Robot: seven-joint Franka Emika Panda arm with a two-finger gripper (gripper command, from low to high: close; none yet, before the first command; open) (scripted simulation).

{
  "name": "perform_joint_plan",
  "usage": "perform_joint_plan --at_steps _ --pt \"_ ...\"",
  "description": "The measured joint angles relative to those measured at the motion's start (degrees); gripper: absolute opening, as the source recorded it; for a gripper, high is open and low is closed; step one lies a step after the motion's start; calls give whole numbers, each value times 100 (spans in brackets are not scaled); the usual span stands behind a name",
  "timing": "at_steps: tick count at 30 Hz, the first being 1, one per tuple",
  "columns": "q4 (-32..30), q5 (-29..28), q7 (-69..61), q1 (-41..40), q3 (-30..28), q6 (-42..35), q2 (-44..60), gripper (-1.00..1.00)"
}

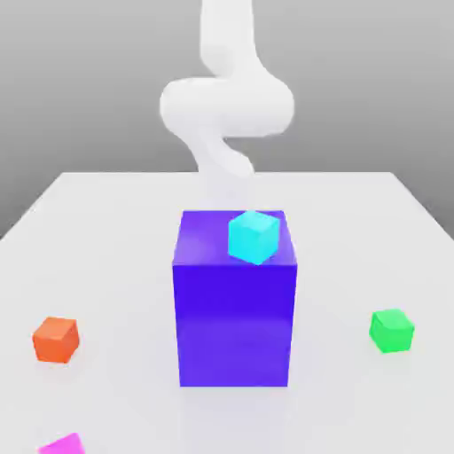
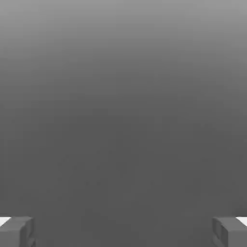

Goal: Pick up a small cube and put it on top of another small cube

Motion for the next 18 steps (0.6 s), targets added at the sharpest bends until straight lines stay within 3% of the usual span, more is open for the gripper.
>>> perform_joint_plan --at_steps 18 --pt "391 -280 2153 -1044 -93 918 3775 0"
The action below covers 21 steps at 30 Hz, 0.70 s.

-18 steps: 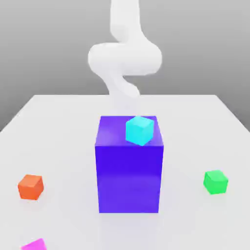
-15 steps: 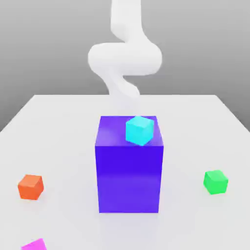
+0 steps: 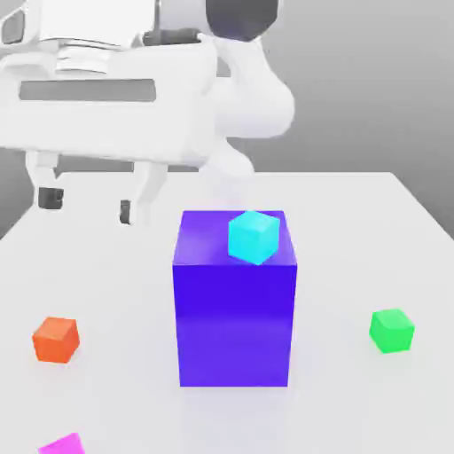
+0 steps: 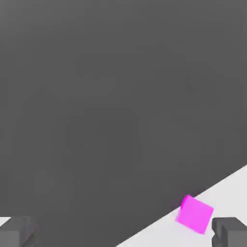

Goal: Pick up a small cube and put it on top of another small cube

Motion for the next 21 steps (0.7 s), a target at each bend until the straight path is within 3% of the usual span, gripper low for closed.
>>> perform_joint_plan --at_steps 12,16,17,21 --pt "256 494 948 -419 -252 613 2483 0" --pt "414 631 983 -504 -216 1128 3313 0" --pt "456 647 975 -517 -201 1273 3506 -100" --pt "457 649 974 -518 -200 1280 3506 -100"
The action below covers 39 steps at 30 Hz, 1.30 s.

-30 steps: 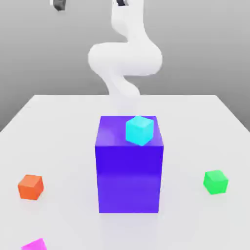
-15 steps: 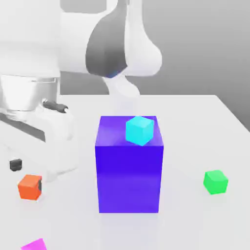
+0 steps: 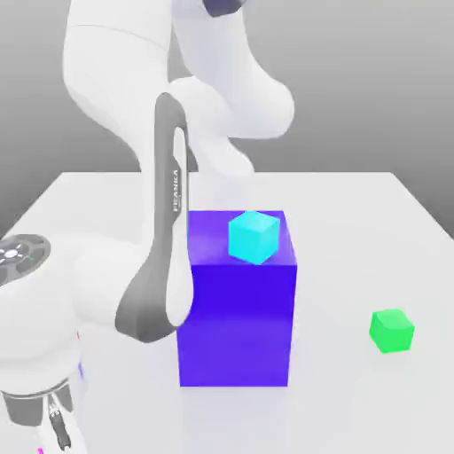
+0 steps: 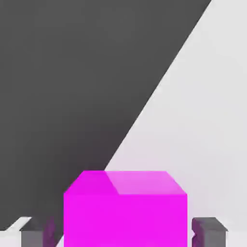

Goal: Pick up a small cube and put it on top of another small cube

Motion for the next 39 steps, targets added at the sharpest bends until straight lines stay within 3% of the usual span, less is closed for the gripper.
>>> perform_joint_plan --at_steps 3,7,20,25,31,36,37,39 --pt "9 5 -1 -3 2 28 41 -100" --pt "-158 -48 26 47 -31 -490 -645 -100" --pt "-2090 230 -1707 1446 2201 -374 -2572 -100" --pt "-3054 309 -2601 3235 2986 -284 -3425 -100" --pt "-3396 -431 -2407 3372 3086 214 -3199 -100" --pt "-3366 -1405 -1714 3544 2721 780 -2506 -100" --pt "-3361 -1590 -1582 3619 2609 887 -2373 100" --pt "-3361 -1590 -1582 3619 2609 887 -2373 100"
